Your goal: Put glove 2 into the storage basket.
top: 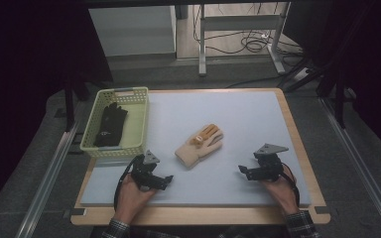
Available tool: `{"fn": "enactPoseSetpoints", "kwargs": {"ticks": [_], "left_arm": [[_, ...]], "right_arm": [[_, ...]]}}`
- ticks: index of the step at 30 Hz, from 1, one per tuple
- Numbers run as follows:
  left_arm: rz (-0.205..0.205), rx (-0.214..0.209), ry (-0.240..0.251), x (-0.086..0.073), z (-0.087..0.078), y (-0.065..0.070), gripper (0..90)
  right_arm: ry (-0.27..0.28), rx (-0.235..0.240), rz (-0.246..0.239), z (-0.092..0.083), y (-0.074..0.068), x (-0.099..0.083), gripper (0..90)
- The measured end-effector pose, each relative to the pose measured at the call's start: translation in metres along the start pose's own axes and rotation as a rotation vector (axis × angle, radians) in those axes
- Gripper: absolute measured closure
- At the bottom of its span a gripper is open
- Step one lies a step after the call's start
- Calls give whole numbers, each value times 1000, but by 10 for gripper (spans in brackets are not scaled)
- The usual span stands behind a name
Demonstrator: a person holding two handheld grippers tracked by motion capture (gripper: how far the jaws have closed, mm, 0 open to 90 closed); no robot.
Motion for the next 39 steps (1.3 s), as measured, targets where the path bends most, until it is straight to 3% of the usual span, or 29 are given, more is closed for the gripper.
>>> {"fn": "enactPoseSetpoints", "kwargs": {"ticks": [1,4,8,26,31,39], "left_arm": [[-1,-1,0,0,0,0,0],[-2,-2,0,0,0,0,0],[-3,-4,2,0,0,0,0],[-1,-17,7,1,-2,-2,25],[-22,-50,28,6,-6,2,14],[-5,-92,5,21,-9,10,0]], "right_arm": [[-18,6,12,2,1,-6,120],[-4,1,14,0,2,-5,96],[-53,-22,-25,4,0,-9,69],[-47,-30,-28,3,1,-9,70],[-46,-35,-32,3,0,-9,70],[-44,-39,-37,3,0,-9,70]]}}
Point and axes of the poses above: each handheld gripper's, and its own axes: z roughly forward along the jaws, x roughly out of its top, y roughly to its right, the point moved 10 cm from there along z, roughly forward along the jaws, and after that the axes turned 14 degrees about -z, right-handed, at the moved point
